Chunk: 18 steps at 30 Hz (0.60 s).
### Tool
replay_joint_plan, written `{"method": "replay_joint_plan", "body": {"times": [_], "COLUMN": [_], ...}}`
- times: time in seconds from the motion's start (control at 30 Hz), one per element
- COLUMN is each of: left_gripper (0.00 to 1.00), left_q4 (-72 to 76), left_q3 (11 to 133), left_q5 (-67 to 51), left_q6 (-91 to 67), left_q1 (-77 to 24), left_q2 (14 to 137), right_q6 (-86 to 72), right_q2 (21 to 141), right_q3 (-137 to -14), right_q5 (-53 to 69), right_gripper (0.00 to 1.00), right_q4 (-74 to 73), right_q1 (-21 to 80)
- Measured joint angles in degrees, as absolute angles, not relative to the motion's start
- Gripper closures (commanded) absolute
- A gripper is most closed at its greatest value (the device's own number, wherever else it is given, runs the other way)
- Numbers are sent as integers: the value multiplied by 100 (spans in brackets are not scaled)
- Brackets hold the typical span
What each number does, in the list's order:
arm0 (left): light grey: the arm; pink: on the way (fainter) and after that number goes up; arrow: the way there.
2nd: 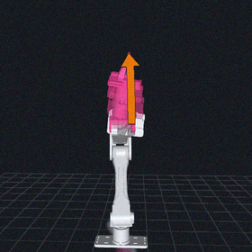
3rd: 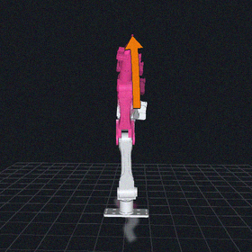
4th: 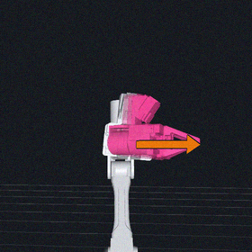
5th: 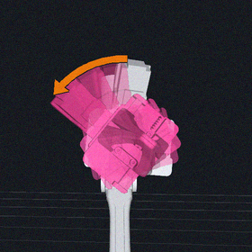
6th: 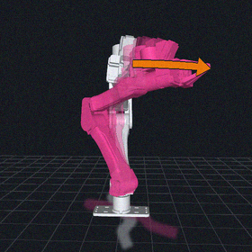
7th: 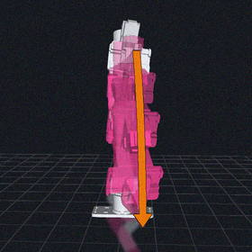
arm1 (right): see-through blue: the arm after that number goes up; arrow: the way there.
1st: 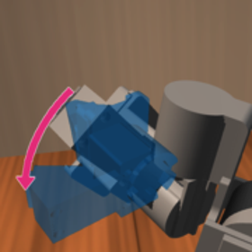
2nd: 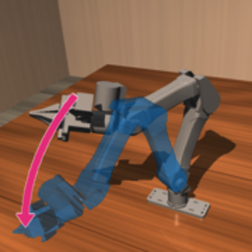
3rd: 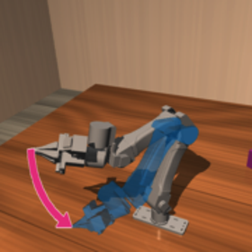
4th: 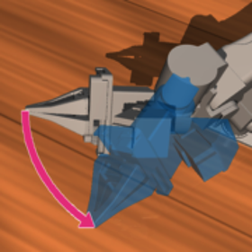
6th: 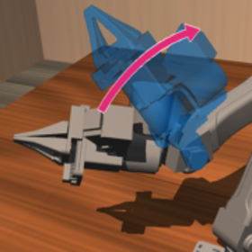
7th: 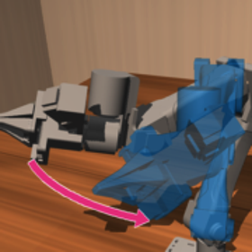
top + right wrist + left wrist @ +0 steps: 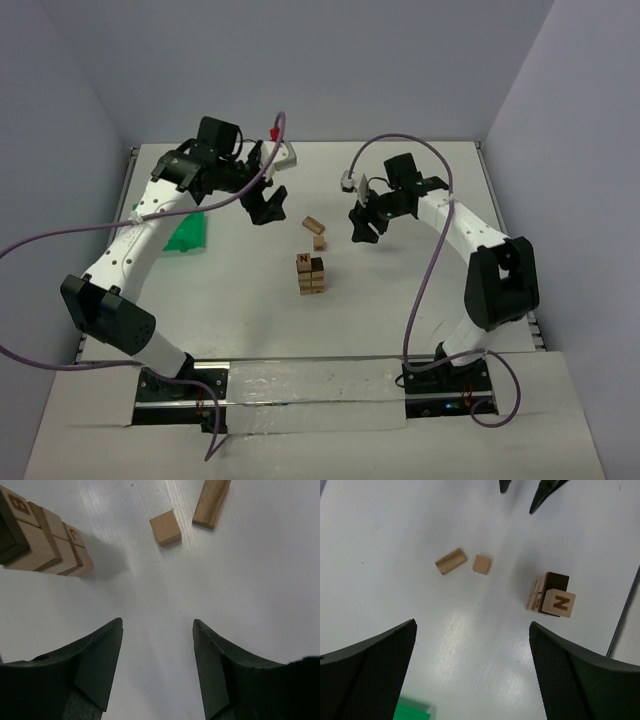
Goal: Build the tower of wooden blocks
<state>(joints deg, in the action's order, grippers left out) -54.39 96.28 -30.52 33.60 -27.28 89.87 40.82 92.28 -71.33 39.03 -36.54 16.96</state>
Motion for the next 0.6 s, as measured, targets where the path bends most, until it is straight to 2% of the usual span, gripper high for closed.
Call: {"method": "replay_joint_plan", "body": {"times": [0.33,0.6], "left_gripper": [1,1], "left_q4": [-4805,-4488], "left_q3": [9726,9570], "left_q5": [-3672,-3531], "left_q6": [2292,1951], "left_q1": [-1706,-1574], "left_q2": [8978,8978], "right_q6": [5874,6507], "right_q2": [10787,11342], "right_q3": [-8526,-8874], "right_q5": [4046,3903], "right_gripper": [38,37], "right_q4": [-4350,-4575], "right_q1": [2133,2593]}}
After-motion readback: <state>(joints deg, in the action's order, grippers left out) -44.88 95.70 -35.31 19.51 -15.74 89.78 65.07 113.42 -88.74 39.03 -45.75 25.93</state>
